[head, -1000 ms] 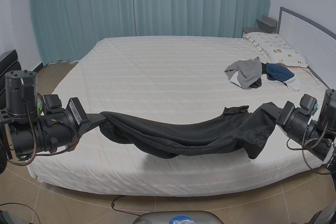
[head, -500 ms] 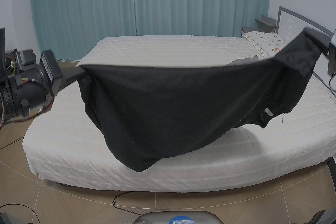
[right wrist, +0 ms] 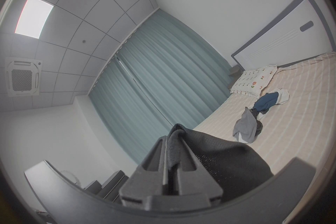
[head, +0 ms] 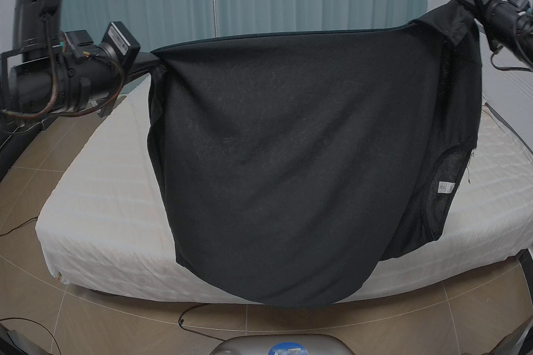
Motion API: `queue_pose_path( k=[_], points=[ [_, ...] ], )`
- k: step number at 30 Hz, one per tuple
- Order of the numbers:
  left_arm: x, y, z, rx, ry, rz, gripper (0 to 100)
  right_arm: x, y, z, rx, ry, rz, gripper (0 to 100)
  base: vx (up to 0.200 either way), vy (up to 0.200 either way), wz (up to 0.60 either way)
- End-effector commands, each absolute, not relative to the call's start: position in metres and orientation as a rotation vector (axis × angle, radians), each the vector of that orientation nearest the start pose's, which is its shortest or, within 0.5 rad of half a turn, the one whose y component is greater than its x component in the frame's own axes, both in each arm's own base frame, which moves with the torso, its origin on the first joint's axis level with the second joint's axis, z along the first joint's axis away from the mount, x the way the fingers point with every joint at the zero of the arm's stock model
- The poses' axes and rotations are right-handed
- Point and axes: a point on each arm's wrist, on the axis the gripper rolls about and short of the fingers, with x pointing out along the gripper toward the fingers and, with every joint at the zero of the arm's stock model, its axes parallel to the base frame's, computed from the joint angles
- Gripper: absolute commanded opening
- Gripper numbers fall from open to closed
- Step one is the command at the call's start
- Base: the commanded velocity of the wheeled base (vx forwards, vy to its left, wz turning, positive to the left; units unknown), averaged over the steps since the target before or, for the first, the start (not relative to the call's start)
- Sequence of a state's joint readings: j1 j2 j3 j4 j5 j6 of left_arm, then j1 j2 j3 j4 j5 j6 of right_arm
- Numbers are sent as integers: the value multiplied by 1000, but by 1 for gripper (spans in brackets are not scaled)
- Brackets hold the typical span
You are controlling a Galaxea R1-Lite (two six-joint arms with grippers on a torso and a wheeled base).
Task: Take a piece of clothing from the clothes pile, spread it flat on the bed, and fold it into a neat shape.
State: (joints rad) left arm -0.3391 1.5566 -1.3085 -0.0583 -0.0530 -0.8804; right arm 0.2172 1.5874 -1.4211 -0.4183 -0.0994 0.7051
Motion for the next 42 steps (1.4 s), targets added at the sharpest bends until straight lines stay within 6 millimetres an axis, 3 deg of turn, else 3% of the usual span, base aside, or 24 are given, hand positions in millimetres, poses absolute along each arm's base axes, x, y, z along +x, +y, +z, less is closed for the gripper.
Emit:
queue_pose_path(
  k=[1, 10, 15, 17, 18, 19, 22, 27, 28, 29, 31, 32, 42],
  points=[
    [322, -106, 277, -849, 439, -213, 0, 360, 69, 318, 731, -129, 138, 0, 200, 0, 0],
    [354, -108, 258, -853, 463, -188, 0, 387, 76, 305, 726, -111, 153, 0, 200, 0, 0],
    [383, -108, 233, -849, 489, -152, 0, 406, 88, 286, 721, -63, 165, 0, 200, 0, 0],
    [384, -108, 232, -848, 492, -151, 0, 407, 88, 285, 721, -62, 165, 0, 200, 0, 0],
    [397, -112, 210, -837, 538, -128, 0, 424, 92, 258, 703, -5, 142, 0, 200, 0, 0],
    [397, -112, 210, -837, 538, -128, 0, 424, 92, 258, 703, -5, 142, 0, 200, 0, 0],
    [419, -118, 173, -827, 614, -104, 0, 445, 96, 218, 680, 81, 107, 0, 0, 0, 0],
    [440, -125, 130, -815, 686, -67, 0, 461, 98, 172, 670, 177, 62, 0, 0, 0, 0],
    [440, -125, 130, -815, 686, -67, 0, 461, 98, 172, 670, 177, 62, 0, 0, 0, 0],
    [450, -126, 116, -814, 701, -57, 0, 468, 98, 153, 665, 212, 41, 0, 0, 0, 0],
    [453, -128, 111, -813, 705, -55, 0, 470, 98, 146, 666, 225, 36, 0, 0, 0, 0],
    [461, -126, 103, -813, 706, -48, 0, 476, 98, 131, 677, 253, 23, 0, 0, 0, 0],
    [489, -129, 69, -818, 718, -32, 0, 505, 87, 67, 672, 330, -35, 0, 0, 0, 0]
  ],
)
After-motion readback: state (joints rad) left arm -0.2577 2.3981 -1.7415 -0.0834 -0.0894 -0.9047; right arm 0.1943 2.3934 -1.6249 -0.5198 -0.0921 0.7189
